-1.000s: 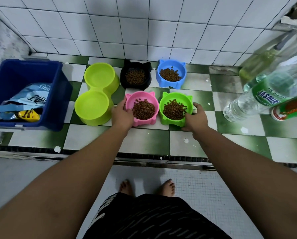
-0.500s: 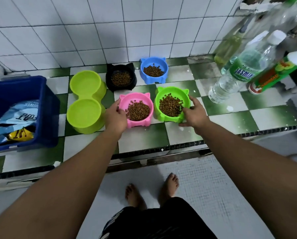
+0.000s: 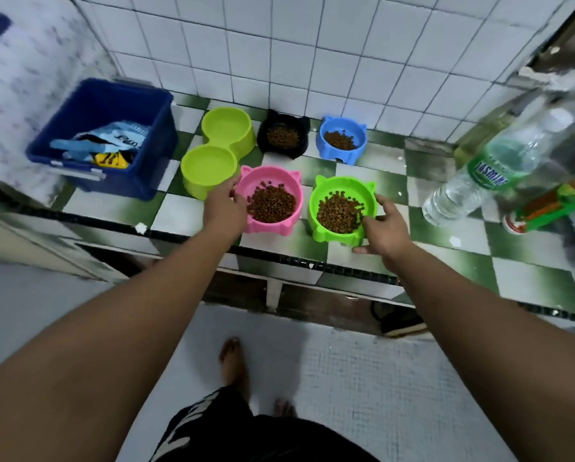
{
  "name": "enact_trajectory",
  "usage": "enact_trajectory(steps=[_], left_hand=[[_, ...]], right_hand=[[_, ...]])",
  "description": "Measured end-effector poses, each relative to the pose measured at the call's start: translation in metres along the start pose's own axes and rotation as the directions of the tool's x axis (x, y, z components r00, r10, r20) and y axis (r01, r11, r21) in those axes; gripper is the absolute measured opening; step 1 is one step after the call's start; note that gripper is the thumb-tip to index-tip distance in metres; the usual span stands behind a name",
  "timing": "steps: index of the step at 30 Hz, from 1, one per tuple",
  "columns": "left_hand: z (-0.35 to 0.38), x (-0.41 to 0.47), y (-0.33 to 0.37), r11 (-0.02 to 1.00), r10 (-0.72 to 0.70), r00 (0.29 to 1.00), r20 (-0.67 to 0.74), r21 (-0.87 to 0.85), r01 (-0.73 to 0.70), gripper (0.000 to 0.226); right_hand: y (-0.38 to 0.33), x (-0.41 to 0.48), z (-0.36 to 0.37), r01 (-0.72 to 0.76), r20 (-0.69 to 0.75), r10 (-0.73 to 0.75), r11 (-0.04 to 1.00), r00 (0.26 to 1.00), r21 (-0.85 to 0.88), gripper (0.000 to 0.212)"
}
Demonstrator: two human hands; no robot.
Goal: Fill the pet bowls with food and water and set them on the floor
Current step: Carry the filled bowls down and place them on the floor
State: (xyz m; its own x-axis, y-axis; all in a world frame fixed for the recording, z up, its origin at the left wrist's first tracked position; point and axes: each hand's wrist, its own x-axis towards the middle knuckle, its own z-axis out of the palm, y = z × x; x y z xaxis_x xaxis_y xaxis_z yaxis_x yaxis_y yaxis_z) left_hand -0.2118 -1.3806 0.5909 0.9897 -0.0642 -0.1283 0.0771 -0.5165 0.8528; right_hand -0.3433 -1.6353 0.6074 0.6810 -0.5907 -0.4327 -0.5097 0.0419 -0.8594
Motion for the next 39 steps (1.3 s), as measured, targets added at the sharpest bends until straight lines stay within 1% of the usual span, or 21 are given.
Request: enact_trajectory(steps=[3, 5, 7, 9, 12, 14, 16, 19, 21, 24, 27, 30, 31, 34, 36, 39], left_hand=[[-0.019, -0.029, -0.013, 1.0, -0.028, 0.995, -0.096, 0.01, 0.029, 0.044], [-0.03, -0.044, -0.019, 0.999, -0.035, 0.992, -0.119, 0.026, 0.038, 0.045], [-0.053, -0.061, -0.031, 0.998, -0.052, 0.983, -0.174, 0.022, 0.057, 0.047], [-0.079, -0.079, -0.042, 0.995, -0.064, 0.971, -0.233, 0.065, 0.081, 0.045], [-0.122, -0.103, -0.066, 0.99, -0.135, 0.934, -0.329, -0.002, 0.143, 0.044], [-0.153, -0.119, -0.088, 0.987, -0.161, 0.907, -0.388, -0.049, 0.155, 0.043], [-0.187, -0.137, -0.11, 0.98, -0.2, 0.876, -0.438, -0.102, 0.172, 0.041], [-0.241, -0.167, -0.148, 0.964, -0.266, 0.806, -0.528, -0.154, 0.217, 0.042], [-0.277, -0.187, -0.178, 0.955, -0.296, 0.761, -0.578, -0.183, 0.233, 0.042], [-0.337, -0.215, -0.227, 0.934, -0.356, 0.706, -0.613, -0.255, 0.25, 0.04], [-0.399, -0.241, -0.267, 0.915, -0.403, 0.678, -0.615, -0.289, 0.281, 0.04], [-0.464, -0.267, -0.3, 0.911, -0.411, 0.671, -0.617, -0.302, 0.281, 0.039], [-0.486, -0.275, -0.312, 0.909, -0.417, 0.655, -0.63, -0.299, 0.291, 0.039], [-0.544, -0.295, -0.351, 0.887, -0.461, 0.584, -0.669, -0.316, 0.338, 0.038], [-0.575, -0.304, -0.373, 0.874, -0.481, 0.537, -0.692, -0.331, 0.357, 0.037], [-0.622, -0.307, -0.405, 0.87, -0.479, 0.467, -0.743, -0.329, 0.368, 0.037]], right_hand=[[-0.01, -0.017, 0.009, 0.056, 0.095, -0.051, 0.997, 0.994, -0.049, 0.056], [-0.016, -0.021, 0.017, 0.074, 0.131, -0.065, 0.995, 0.989, -0.07, 0.056], [-0.019, -0.032, 0.035, 0.102, 0.187, -0.083, 0.99, 0.979, -0.096, 0.055], [-0.021, -0.045, 0.057, 0.119, 0.24, -0.087, 0.985, 0.967, -0.122, 0.054], [-0.022, -0.065, 0.1, 0.155, 0.338, -0.102, 0.979, 0.936, -0.133, 0.053], [-0.023, -0.081, 0.134, 0.184, 0.395, -0.112, 0.972, 0.912, -0.149, 0.053], [-0.025, -0.102, 0.17, 0.221, 0.455, -0.117, 0.958, 0.883, -0.182, 0.054], [-0.026, -0.142, 0.228, 0.268, 0.549, -0.126, 0.945, 0.826, -0.188, 0.056], [-0.024, -0.17, 0.27, 0.275, 0.591, -0.106, 0.94, 0.8, -0.204, 0.056], [-0.018, -0.22, 0.335, 0.286, 0.647, -0.09, 0.936, 0.757, -0.205, 0.056], [-0.009, -0.271, 0.402, 0.303, 0.683, -0.096, 0.934, 0.724, -0.19, 0.054], [-0.001, -0.316, 0.476, 0.293, 0.723, -0.121, 0.949, 0.681, -0.117, 0.051], [0.002, -0.331, 0.502, 0.303, 0.733, -0.125, 0.946, 0.669, -0.115, 0.052], [0.006, -0.375, 0.57, 0.322, 0.766, -0.095, 0.934, 0.636, -0.152, 0.055], [0.004, -0.398, 0.614, 0.317, 0.801, -0.072, 0.936, 0.594, -0.151, 0.056], [-0.001, -0.423, 0.682, 0.348, 0.843, -0.042, 0.921, 0.536, -0.175, 0.055]])
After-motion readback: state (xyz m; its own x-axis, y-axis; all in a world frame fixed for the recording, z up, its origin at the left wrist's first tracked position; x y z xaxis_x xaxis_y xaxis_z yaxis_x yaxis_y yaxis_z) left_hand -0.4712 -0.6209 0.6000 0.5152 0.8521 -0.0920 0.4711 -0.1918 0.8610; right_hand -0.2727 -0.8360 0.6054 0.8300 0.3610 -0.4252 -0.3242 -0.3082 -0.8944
